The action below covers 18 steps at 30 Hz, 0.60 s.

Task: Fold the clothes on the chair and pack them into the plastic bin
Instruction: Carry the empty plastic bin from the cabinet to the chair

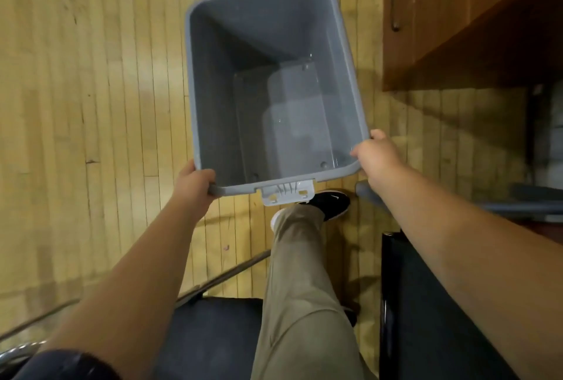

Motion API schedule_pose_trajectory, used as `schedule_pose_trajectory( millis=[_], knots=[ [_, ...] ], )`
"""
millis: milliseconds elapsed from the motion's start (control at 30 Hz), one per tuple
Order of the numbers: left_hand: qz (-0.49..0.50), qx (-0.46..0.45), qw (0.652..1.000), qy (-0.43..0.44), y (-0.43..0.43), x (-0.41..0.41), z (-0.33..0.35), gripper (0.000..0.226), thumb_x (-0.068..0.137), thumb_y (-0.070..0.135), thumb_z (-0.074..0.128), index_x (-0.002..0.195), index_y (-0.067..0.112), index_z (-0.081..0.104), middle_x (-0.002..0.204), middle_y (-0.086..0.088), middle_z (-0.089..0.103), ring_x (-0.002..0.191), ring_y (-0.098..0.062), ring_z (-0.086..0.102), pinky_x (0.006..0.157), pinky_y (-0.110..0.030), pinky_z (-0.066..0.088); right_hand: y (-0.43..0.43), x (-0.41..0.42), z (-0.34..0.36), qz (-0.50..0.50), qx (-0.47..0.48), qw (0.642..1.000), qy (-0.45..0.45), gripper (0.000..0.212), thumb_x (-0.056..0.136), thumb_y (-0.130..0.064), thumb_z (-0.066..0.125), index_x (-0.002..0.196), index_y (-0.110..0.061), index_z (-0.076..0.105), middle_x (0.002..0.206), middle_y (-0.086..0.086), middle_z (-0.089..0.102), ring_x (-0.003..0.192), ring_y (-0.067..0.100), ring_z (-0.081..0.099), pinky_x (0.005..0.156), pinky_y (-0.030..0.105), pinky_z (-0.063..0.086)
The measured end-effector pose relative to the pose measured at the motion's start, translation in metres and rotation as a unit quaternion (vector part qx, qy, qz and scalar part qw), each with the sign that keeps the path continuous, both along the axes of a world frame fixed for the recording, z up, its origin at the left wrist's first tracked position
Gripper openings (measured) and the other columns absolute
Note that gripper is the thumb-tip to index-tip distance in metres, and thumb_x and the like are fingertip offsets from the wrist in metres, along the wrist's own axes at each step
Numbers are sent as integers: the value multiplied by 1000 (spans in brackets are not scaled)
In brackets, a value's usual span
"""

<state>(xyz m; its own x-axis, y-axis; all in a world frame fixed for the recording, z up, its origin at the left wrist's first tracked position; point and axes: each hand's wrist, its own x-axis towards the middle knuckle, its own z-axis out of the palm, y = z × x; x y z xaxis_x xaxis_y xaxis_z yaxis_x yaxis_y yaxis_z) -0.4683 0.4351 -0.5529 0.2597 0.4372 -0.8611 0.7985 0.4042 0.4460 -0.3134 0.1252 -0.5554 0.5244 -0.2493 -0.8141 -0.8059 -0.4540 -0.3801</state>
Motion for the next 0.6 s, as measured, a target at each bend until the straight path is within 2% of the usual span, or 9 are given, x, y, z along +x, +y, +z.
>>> schedule_pose_trajectory(
  millis=[67, 200, 300, 400, 467, 533, 600],
  knots=[
    [-19, 5, 1000, 1, -1, -5, -24, 42, 89, -9, 51, 115, 21, 64, 127, -21, 61, 121, -50, 59, 99, -63, 57, -2, -4, -30, 3, 0, 1000, 14, 31, 93, 4, 56, 115, -18, 59, 103, 5, 65, 83, 22, 60, 61, 31, 45],
    [-39, 5, 999, 6, 0, -10, -59, 53, 90, -11, 50, 127, 26, 59, 128, -13, 58, 117, -42, 61, 96, -57, 61, -5, -24, -79, -13, 5, 999, 44, 34, 92, 5, 56, 115, -19, 60, 101, 4, 67, 87, 25, 61, 62, 32, 45],
    [-54, 10, 998, 13, 5, -19, -84, 62, 87, -14, 52, 133, 28, 57, 130, -10, 57, 115, -37, 61, 91, -53, 63, -7, -44, -106, -13, 0, 998, 64, 35, 90, 3, 59, 113, -23, 59, 102, 2, 67, 94, 26, 65, 79, 41, 60],
    [-97, 63, 991, 71, 7, -33, -106, 53, 87, -7, 55, 127, 27, 59, 121, -8, 64, 111, -35, 66, 88, -52, 65, -13, -63, -136, -14, -3, 996, 91, 35, 90, -3, 54, 113, -29, 63, 109, 4, 69, 101, 32, 67, 91, 53, 62],
    [-145, 105, 977, 117, 4, -40, -116, 41, 89, -1, 57, 121, 25, 60, 114, -6, 67, 105, -32, 69, 85, -48, 65, -16, -69, -145, -27, -12, 994, 108, 39, 91, -6, 53, 123, -24, 67, 117, 9, 69, 104, 35, 67, 94, 54, 61],
    [-150, 127, 969, 147, 4, -43, -122, 35, 91, 2, 54, 118, 24, 60, 111, -6, 68, 101, -31, 69, 86, -48, 65, -14, -72, -132, -29, -22, 991, 131, 36, 96, -9, 55, 130, -12, 65, 124, 11, 66, 109, 36, 66, 97, 53, 60],
    [-115, 117, 972, 170, 1, -41, -123, 36, 93, 2, 49, 120, 22, 61, 110, -8, 68, 100, -32, 70, 88, -49, 65, -15, -75, -120, -35, -21, 988, 152, 21, 99, -13, 57, 115, -3, 64, 126, 9, 64, 116, 34, 64, 103, 51, 57]
  ],
)
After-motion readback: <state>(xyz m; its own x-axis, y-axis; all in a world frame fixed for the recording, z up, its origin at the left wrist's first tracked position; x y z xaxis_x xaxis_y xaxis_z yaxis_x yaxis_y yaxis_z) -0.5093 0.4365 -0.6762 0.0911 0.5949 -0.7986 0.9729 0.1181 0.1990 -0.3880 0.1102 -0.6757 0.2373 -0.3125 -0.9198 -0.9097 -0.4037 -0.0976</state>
